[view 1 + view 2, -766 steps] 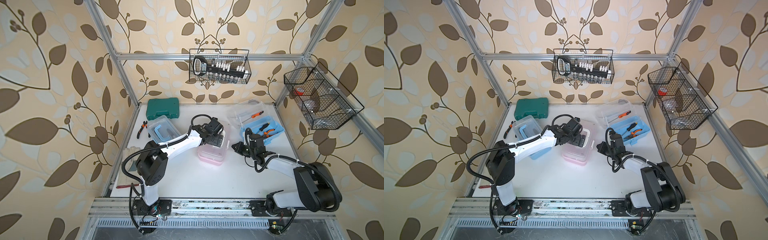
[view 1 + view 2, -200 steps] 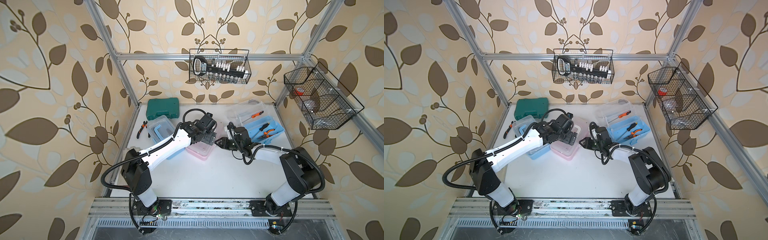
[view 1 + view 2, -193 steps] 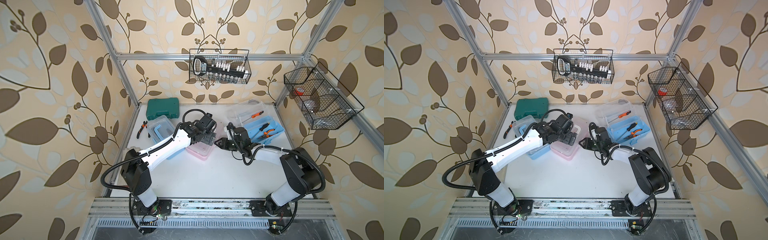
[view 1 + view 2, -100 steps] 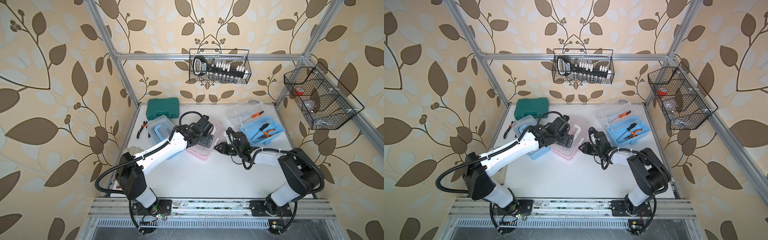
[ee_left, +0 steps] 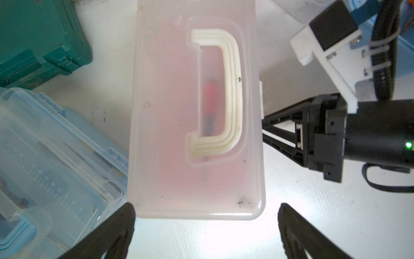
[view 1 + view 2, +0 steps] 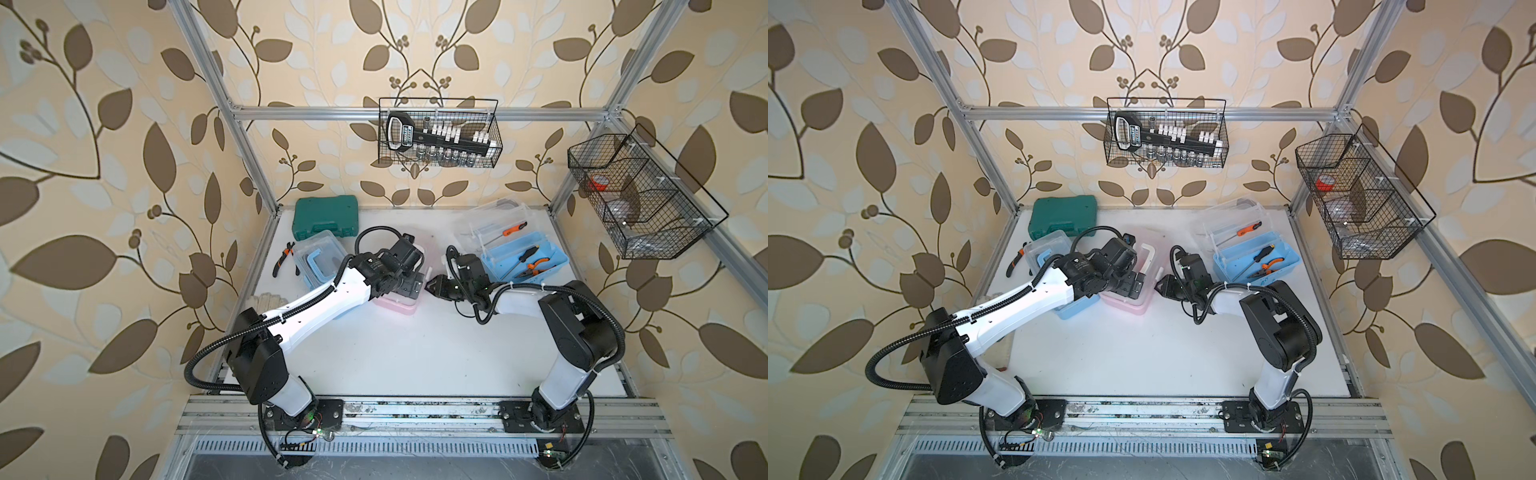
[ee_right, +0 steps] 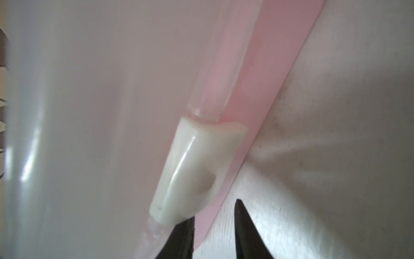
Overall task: Close toolboxes
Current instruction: Move the toolbox to the center of the board.
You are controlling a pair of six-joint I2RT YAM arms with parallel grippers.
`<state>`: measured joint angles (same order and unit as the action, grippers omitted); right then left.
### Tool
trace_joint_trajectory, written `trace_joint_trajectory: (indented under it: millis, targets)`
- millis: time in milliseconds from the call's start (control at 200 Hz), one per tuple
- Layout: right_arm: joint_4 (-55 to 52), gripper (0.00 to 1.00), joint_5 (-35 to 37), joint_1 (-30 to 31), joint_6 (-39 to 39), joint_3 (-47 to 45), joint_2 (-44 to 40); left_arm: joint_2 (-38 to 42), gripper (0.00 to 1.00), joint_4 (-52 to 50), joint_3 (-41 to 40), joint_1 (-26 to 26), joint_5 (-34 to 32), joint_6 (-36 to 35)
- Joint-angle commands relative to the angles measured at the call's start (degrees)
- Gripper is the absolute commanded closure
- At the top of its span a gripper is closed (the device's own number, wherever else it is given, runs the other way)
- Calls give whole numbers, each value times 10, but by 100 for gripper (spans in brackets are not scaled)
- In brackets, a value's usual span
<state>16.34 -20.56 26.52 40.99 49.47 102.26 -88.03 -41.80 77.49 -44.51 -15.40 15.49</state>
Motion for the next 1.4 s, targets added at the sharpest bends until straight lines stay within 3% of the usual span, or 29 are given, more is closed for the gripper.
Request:
trace_joint_trajectory:
  millis: [0, 330, 515, 730, 900, 1060, 1240, 1395]
  targets:
    - [31, 71, -4, -4, -14, 48, 20, 30, 1, 2, -4, 8, -5, 14]
    - [23, 71, -26, -27, -33, 150, 110, 33, 1, 0, -13, 13, -8, 19]
    - [-2, 70, -24, -41, -50, 163, 116, 30, 1, -1, -15, 15, -6, 20]
    - [-63, 67, 31, -56, -89, 126, 40, 29, 1, 13, -21, 15, 11, 15]
    - [-150, 62, 121, -61, -129, 101, -52, 45, 1, 29, -38, 15, 48, 11]
    - [-208, 52, 174, -92, -151, 66, -138, 70, 1, 33, -59, 15, 90, 11]
    - [-241, 45, 166, -180, -163, 26, -195, 83, 1, 69, -89, -2, 150, 32]
    - [-244, 43, 144, -236, -172, 12, -196, 74, 1, 108, -114, -29, 162, 60]
